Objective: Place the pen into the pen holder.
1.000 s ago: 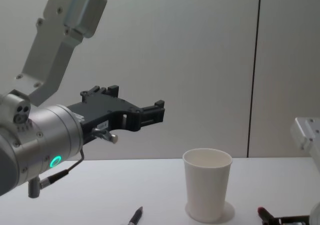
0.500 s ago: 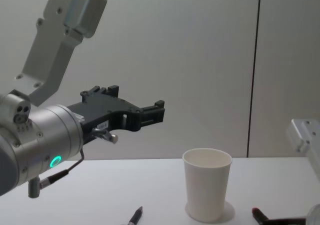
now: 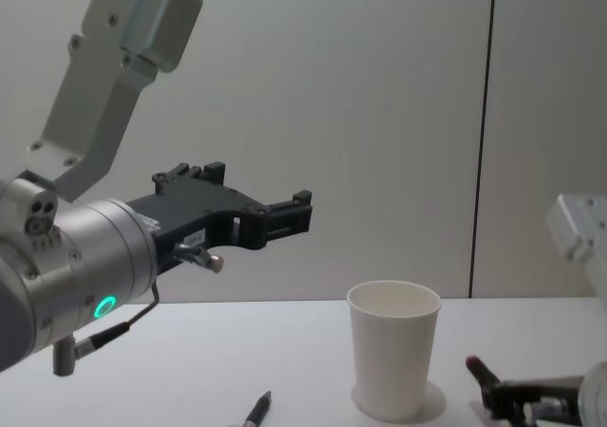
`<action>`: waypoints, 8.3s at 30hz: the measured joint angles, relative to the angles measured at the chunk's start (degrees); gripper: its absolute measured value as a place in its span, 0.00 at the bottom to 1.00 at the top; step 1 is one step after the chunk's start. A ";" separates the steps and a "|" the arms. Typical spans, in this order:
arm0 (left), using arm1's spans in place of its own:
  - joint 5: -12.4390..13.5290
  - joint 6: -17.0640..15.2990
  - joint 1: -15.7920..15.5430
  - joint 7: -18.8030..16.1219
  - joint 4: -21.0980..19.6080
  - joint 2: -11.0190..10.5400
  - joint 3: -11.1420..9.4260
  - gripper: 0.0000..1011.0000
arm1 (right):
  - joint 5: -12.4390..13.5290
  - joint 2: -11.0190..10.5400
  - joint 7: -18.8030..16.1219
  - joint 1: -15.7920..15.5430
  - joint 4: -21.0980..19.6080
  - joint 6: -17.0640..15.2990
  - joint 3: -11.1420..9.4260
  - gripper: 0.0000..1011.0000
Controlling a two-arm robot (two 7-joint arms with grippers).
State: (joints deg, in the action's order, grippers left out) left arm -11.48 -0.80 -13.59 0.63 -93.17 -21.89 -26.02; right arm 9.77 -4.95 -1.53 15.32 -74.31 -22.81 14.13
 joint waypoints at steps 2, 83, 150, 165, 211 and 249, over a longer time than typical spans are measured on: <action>0.00 0.00 0.00 0.00 0.00 0.00 0.00 0.99 | -0.06 -0.12 -0.21 -0.27 -0.69 1.18 -0.04 0.17; 0.00 0.00 0.00 0.00 0.00 0.00 0.00 0.99 | -3.38 7.52 -12.71 20.96 33.58 49.43 1.06 0.17; 0.00 0.00 0.00 0.00 0.00 0.00 0.00 0.99 | 3.88 1.21 -6.01 3.62 1.28 30.25 -2.35 0.99; 0.00 0.00 0.00 0.00 0.00 0.00 0.00 0.99 | 5.42 -2.43 -3.30 -3.66 -8.17 25.04 -4.30 0.99; -14.26 -8.05 -2.94 4.19 8.89 2.73 2.09 0.99 | 6.04 -4.25 -2.06 -7.28 -12.51 22.78 -5.29 0.99; -13.45 -23.77 -5.30 9.48 15.94 2.74 2.79 0.99 | 6.03 -4.31 -2.05 -7.36 -12.61 22.74 -5.29 0.99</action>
State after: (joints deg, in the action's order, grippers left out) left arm -24.93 -24.56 -18.89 10.11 -77.23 -19.16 -23.23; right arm 15.80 -9.26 -3.57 7.96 -86.92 -0.07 8.84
